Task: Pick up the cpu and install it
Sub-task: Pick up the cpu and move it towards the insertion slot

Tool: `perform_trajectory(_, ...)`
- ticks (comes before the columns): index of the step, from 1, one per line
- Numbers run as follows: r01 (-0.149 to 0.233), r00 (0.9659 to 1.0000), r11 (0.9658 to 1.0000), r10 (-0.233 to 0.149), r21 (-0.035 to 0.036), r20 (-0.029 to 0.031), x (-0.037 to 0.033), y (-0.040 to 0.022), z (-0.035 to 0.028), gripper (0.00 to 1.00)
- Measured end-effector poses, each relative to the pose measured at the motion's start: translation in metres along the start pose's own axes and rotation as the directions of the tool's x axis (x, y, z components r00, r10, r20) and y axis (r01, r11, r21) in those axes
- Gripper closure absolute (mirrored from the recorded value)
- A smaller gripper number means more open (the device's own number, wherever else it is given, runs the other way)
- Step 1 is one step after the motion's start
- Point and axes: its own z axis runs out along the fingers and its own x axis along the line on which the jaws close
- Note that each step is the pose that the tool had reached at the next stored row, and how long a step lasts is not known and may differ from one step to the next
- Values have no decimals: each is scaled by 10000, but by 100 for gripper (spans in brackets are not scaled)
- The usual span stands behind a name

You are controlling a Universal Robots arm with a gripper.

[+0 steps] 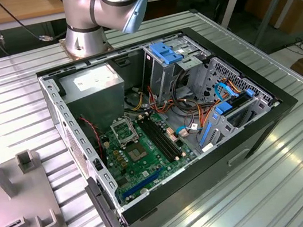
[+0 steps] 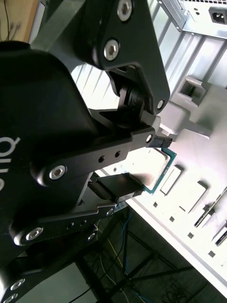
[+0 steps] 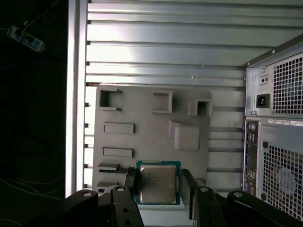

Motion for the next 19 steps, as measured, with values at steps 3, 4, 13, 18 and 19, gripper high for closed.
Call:
perform_trajectory(3, 0, 10000, 10000, 0, 0, 0, -30, -1, -1, 53)
perform_trajectory(4, 0, 10000, 10000, 0, 0, 0, -41, -1, -1, 53)
perform_trajectory(13, 0, 10000, 10000, 0, 0, 0, -142, -4, -3, 53)
perform_trajectory(18, 0, 10000, 10000, 0, 0, 0, -200, -5, -5, 53)
perform_trajectory(19, 0, 10000, 10000, 0, 1, 0, -213, -6, -5, 53)
